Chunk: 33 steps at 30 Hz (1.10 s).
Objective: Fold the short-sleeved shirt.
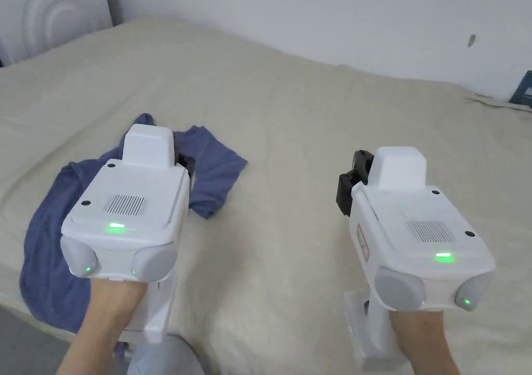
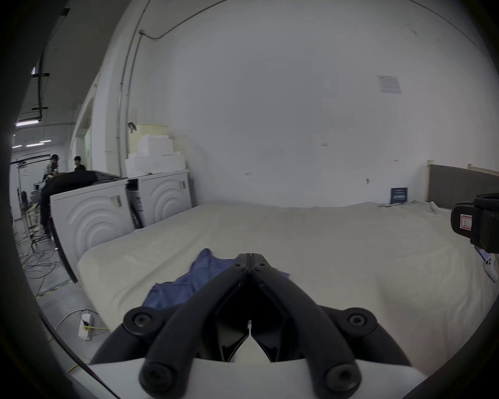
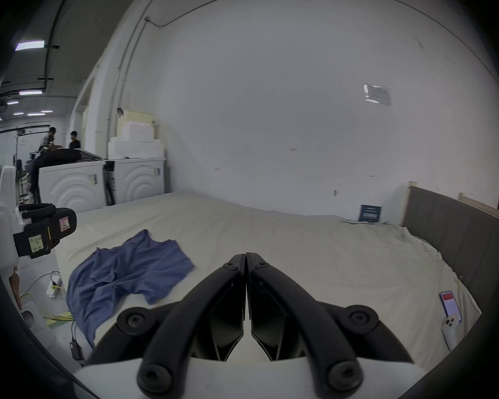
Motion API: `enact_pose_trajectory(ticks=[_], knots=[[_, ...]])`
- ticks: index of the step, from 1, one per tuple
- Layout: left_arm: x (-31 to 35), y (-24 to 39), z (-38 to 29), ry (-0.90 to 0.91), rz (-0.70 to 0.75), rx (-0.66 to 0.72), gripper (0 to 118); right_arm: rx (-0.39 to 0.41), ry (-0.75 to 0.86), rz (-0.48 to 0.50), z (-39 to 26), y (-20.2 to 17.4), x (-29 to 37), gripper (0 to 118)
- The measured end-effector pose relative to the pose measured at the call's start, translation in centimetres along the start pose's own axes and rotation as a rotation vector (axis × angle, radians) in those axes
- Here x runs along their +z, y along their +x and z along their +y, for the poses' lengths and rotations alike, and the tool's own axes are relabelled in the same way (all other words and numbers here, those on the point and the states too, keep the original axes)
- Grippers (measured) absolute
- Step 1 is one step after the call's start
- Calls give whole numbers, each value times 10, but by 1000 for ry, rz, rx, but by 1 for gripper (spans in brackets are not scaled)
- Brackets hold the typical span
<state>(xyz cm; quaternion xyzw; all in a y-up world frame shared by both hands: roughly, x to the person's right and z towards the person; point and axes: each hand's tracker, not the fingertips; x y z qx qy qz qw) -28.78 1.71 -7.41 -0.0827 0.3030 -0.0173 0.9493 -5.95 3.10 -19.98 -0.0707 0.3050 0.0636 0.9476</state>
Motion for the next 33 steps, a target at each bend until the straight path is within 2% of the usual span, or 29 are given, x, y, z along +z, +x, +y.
enact_pose_trajectory(ticks=[9,23,25,27,28,29,30,31,33], knots=[[5,-51,-9,-25,112,32,0,17,-8,117,3,-50,-19,1],[-17,-77,-21,-73,132,46,1,34,-31,164,4,-81,-42,1],[-22,-80,-22,-78,132,65,10,34,-35,166,5,-82,-45,1],[-32,-84,-21,-101,123,85,34,36,-36,172,5,-83,-47,1],[-37,-86,-20,-113,115,94,54,41,-36,171,5,-84,-48,1],[-44,-87,-20,-133,104,99,81,44,-36,171,6,-84,-49,1],[-52,-89,-18,-155,90,103,98,44,-35,171,6,-84,-50,1],[-59,-91,-17,-175,66,112,108,42,-35,170,6,-83,-52,1],[-74,-92,-14,-186,42,123,112,33,-39,169,7,-82,-56,1]])
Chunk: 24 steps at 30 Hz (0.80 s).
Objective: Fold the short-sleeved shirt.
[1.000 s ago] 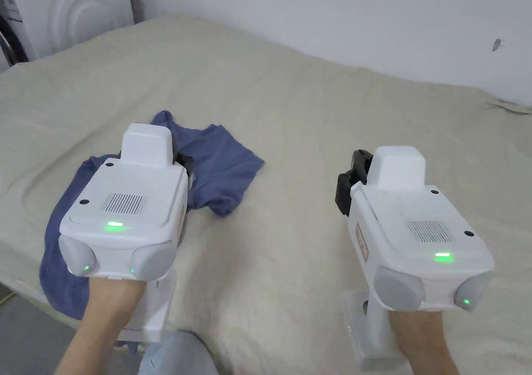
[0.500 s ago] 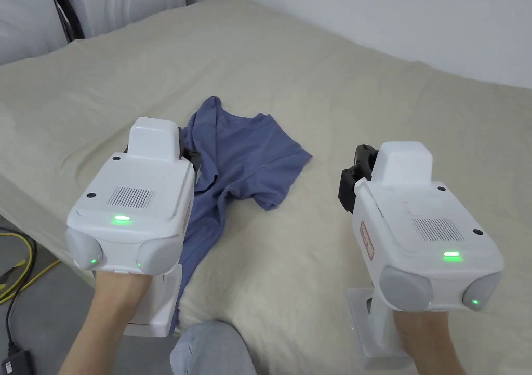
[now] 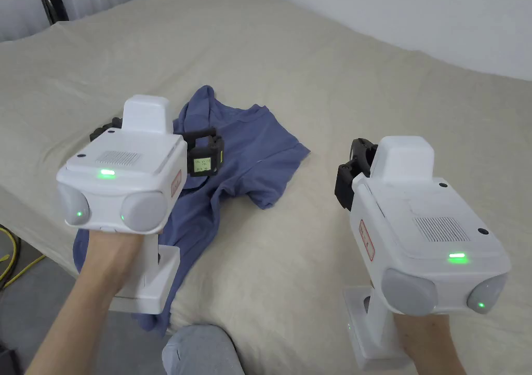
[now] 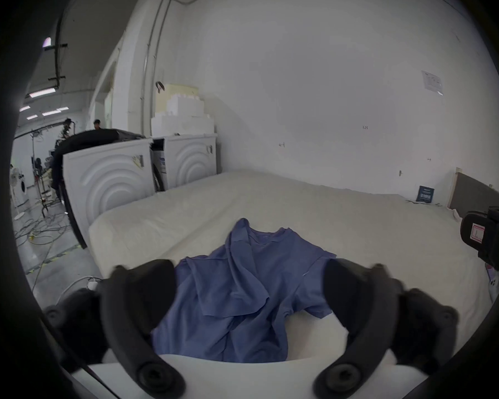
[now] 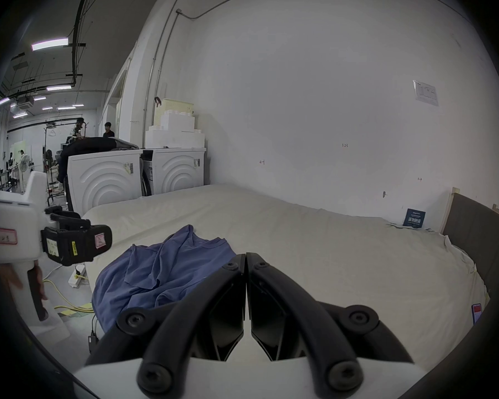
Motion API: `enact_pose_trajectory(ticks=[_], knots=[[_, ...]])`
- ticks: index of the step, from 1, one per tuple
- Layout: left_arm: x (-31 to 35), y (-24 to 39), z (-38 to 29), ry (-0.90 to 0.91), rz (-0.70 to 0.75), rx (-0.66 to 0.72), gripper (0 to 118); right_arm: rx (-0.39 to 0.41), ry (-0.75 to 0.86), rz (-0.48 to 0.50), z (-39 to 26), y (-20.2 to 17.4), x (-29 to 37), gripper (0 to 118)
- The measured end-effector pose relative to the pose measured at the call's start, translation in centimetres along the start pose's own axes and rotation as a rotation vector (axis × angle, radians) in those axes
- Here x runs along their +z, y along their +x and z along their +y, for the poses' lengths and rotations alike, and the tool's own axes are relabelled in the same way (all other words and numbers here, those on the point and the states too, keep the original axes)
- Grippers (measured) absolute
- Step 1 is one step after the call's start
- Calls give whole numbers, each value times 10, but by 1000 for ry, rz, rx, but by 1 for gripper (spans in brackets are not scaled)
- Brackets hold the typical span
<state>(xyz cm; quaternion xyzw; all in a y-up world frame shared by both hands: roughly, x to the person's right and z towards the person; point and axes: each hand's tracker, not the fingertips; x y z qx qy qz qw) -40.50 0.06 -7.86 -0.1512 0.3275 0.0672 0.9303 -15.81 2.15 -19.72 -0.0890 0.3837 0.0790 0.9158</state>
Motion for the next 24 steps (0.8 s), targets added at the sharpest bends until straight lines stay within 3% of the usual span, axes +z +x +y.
enact_pose_trajectory(ticks=[8,20,24], knots=[[-89,-2,30,-233,-115,-16,118,-5,-17,-23,-2,6,-19,1],[-245,4,19,-594,-60,-97,117,-15,-97,-37,-25,12,-63,1],[-284,7,13,-620,-31,-75,108,-34,-120,-42,-33,18,-74,1]])
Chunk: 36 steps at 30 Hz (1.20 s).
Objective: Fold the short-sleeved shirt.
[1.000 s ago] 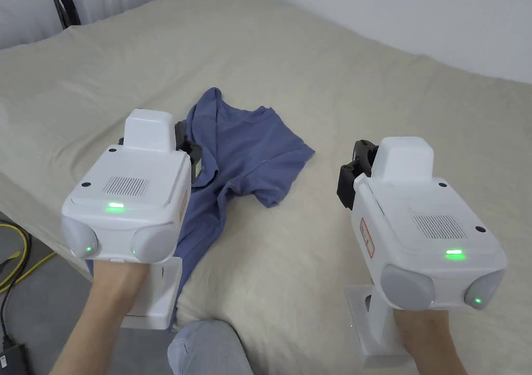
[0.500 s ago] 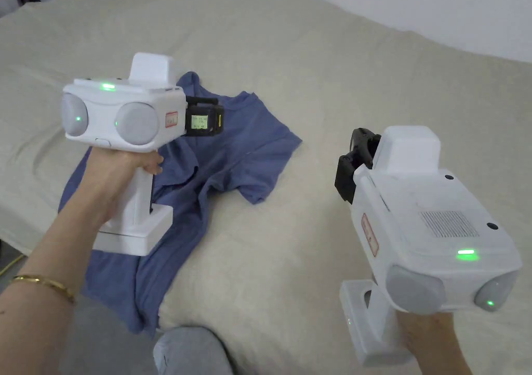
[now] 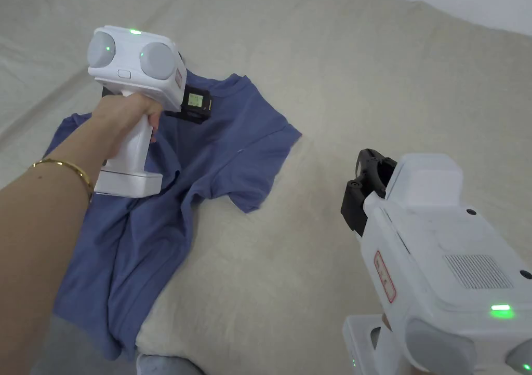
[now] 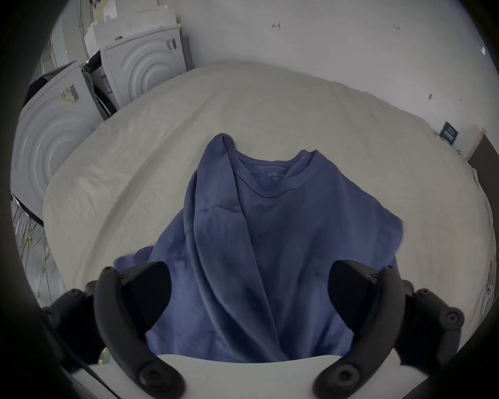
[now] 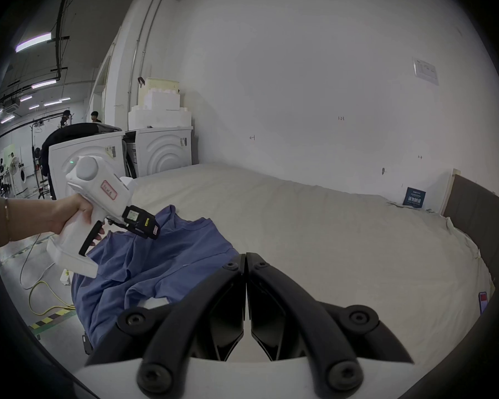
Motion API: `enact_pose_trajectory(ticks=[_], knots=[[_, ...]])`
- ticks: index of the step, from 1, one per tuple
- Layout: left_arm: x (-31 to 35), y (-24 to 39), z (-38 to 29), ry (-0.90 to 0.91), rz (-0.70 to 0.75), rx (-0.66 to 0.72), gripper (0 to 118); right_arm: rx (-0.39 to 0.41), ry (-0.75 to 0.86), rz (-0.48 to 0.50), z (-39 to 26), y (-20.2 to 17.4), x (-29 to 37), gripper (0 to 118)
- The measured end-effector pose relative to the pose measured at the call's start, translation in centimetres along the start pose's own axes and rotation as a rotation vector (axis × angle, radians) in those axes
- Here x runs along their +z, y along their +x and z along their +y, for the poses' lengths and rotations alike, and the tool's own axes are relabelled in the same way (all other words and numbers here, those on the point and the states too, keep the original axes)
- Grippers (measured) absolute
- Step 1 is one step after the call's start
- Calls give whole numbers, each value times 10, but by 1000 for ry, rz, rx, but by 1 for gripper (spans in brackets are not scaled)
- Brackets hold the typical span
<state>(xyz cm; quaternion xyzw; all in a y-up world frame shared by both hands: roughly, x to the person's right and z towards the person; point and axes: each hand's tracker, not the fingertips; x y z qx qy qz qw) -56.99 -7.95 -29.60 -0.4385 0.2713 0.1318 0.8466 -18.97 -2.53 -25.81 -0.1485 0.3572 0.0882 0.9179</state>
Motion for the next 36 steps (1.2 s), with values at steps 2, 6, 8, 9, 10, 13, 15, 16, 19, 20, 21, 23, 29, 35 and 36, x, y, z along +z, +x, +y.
enact_pose_trajectory(ticks=[2,6,8,9,10,13,15,16,19,20,21,23,29,35,36], knots=[[-16,4,9,-20,6,-1,106,5,-6,-3,-3,3,-6,1],[-45,9,17,-58,9,-13,106,13,-24,-8,-6,10,-16,1],[-58,10,17,-91,8,-32,102,13,-27,-17,-8,13,-20,1],[-65,11,17,-117,16,-44,95,10,-30,-24,-9,15,-23,1],[-71,11,16,-137,29,-53,85,4,-32,-28,-11,17,-25,1],[-74,10,15,-144,30,-48,71,-9,-48,-33,-14,22,-29,1],[-71,13,21,-158,14,-64,45,-13,-55,-34,-17,22,-31,1],[-70,14,22,-160,31,-98,27,-13,-58,-34,-17,22,-32,1],[-69,14,18,-155,44,-117,0,-22,-60,-26,-19,20,-30,1],[-67,13,16,-143,50,-113,0,-21,-59,-24,-19,18,-28,1],[-66,14,14,-133,57,-113,0,-16,-58,-22,-18,17,-26,1],[-59,18,11,-104,76,-154,0,1,-56,-18,-16,15,-22,1],[-14,16,1,100,92,-73,0,-21,-25,-25,-5,18,-4,1],[46,3,-2,203,-2,85,0,-7,32,-42,9,22,31,1],[60,1,1,219,-24,124,0,-10,42,-46,11,23,38,1]])
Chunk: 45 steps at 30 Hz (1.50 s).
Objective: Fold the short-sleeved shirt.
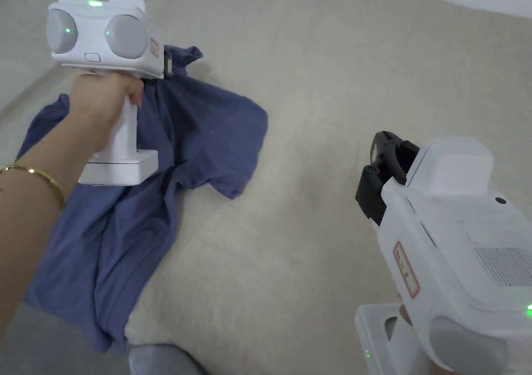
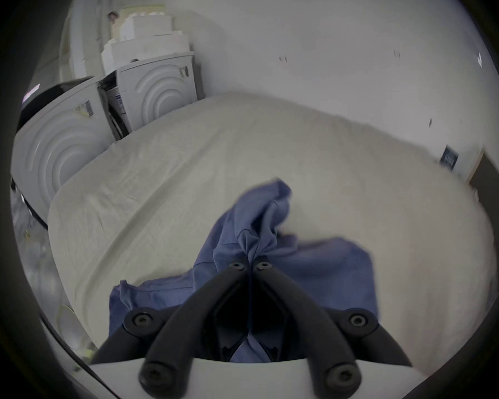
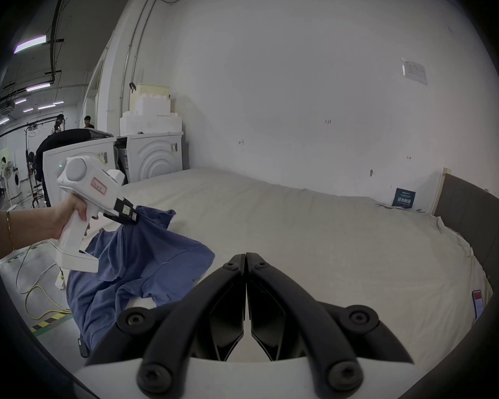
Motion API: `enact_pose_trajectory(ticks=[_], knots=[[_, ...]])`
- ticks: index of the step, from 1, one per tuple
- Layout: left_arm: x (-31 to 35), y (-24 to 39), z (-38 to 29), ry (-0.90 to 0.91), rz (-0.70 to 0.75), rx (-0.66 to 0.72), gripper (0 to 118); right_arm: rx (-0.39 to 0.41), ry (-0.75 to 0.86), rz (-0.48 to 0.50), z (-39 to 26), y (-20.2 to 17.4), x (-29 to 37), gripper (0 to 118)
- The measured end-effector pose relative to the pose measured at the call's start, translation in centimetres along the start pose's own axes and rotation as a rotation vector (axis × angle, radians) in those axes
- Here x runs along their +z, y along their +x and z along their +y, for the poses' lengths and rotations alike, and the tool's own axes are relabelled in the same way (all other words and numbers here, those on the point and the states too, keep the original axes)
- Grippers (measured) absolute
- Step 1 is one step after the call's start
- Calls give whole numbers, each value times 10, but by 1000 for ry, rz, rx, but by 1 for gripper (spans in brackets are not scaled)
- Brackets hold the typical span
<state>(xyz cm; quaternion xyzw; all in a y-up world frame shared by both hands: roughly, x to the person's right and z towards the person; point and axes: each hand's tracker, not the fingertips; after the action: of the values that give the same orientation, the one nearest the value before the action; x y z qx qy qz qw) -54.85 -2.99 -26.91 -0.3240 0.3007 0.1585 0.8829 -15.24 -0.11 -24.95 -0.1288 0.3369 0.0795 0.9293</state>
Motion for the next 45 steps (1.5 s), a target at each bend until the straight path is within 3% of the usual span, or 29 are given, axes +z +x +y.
enact_pose_trajectory(ticks=[2,5,10,19,27,32,38,45], knots=[[28,0,11,54,-29,27,0,-6,16,-4,5,2,14,1],[73,11,28,146,14,-73,0,-5,48,-7,11,5,39,1],[152,14,52,288,-46,4,0,1,107,-14,20,13,82,1],[288,77,84,512,-84,-146,0,-34,204,-81,27,46,141,1],[283,187,63,486,-258,-270,0,-68,253,-232,23,98,194,1],[262,278,30,409,-422,-331,0,-85,242,-386,8,137,232,1],[249,383,-39,304,-601,-494,0,-139,200,-532,-12,180,266,1],[222,456,-159,99,-687,-670,0,-177,174,-593,-27,205,280,1]])
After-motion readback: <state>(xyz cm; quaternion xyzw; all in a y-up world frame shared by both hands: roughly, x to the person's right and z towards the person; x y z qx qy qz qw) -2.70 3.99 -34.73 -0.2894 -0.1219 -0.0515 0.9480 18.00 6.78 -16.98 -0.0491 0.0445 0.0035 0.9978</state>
